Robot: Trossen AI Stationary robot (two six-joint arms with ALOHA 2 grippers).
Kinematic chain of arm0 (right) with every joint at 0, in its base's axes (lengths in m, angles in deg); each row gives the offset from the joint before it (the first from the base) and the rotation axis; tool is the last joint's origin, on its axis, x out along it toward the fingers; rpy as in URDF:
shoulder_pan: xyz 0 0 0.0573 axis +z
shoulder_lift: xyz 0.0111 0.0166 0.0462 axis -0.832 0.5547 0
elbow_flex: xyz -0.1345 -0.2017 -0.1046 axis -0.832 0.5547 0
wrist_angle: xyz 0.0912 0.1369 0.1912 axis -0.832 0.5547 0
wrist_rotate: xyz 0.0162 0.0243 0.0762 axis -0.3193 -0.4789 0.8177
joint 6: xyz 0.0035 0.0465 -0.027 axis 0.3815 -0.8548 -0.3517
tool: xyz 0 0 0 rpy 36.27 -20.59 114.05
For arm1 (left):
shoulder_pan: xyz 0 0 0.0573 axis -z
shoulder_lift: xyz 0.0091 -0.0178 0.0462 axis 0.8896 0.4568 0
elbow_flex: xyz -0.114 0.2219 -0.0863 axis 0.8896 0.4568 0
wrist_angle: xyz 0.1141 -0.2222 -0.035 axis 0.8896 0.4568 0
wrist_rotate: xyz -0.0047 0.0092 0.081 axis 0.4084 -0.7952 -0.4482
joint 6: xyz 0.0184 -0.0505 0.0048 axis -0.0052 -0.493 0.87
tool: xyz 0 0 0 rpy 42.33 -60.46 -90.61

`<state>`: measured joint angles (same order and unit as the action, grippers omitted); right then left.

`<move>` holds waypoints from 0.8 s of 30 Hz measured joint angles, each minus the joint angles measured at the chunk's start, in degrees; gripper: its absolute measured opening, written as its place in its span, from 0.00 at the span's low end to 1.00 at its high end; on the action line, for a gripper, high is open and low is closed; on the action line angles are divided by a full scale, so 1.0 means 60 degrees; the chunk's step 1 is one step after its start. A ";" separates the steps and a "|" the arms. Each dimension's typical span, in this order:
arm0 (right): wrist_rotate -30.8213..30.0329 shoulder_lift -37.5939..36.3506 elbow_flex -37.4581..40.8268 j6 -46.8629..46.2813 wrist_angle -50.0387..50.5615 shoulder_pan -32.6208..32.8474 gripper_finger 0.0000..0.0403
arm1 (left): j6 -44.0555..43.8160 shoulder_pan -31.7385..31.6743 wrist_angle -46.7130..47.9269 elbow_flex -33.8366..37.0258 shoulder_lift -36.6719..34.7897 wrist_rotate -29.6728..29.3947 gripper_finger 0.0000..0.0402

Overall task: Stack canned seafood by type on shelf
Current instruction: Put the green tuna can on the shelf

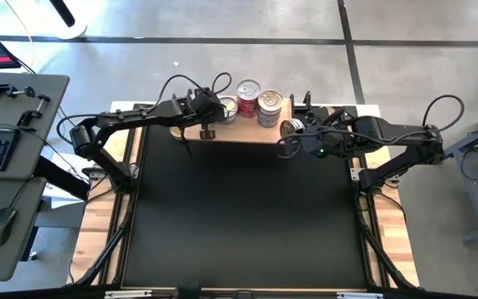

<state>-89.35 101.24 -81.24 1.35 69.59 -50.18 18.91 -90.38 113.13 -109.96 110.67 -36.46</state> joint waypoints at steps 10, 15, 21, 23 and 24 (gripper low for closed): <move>0.0303 0.0029 0.0299 0.0440 -0.0983 -0.0077 0.30 | -0.0165 -0.0284 0.1032 -0.0004 -0.1059 -0.1285 0.00; 0.1756 0.0037 0.2191 0.1194 -0.4531 -0.0255 0.30 | -0.2582 -0.0783 0.1827 -0.0006 -0.2473 -0.0084 0.00; 0.3184 0.0733 0.5210 0.1287 -1.2990 -0.0675 0.30 | -0.5569 -0.0430 0.2689 -0.0011 -0.4415 0.3680 0.00; 0.3316 0.1356 0.5399 0.1227 -1.4614 -0.0872 0.30 | -0.6058 0.0191 0.2851 -0.0011 -0.5015 0.3814 0.00; 0.3404 0.1723 0.5324 0.1185 -1.5042 -0.0960 0.30 | -0.6253 0.0527 0.2874 -0.0011 -0.5326 0.3821 0.00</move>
<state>-68.93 111.58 -49.30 8.45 -20.66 -55.94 -18.61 -87.22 130.37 -110.03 78.71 -13.54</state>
